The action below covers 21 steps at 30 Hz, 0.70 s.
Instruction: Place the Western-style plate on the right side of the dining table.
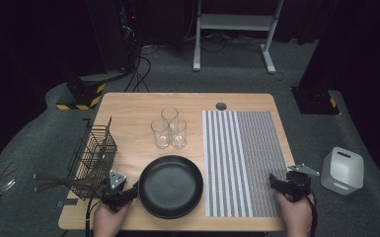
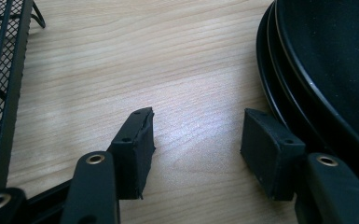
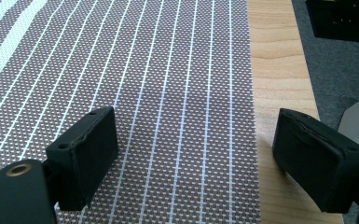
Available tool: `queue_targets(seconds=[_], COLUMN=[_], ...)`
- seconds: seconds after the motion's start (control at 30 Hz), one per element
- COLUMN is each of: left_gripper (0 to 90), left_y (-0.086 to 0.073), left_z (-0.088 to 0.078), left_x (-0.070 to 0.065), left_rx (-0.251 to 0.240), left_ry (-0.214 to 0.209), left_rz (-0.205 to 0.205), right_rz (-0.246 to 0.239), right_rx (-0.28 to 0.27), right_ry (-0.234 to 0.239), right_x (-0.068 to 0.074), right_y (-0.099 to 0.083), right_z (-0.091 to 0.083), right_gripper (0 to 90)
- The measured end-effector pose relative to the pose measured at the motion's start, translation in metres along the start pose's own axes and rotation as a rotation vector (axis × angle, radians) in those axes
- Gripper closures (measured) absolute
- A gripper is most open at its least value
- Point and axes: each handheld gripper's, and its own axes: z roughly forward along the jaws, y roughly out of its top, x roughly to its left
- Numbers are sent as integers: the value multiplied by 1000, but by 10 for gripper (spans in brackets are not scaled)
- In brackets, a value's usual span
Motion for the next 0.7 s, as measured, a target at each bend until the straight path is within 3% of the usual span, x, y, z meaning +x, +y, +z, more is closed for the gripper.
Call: queue_targets(seconds=[0.7], left_gripper=[447], left_y=[0], left_z=[0], left_x=[0], left_rx=[0], left_ry=[1], left_rz=[0], right_rz=[-4], right_rx=[-2], right_ry=[-2], right_x=[0], right_y=[0], right_z=[0], right_gripper=[139])
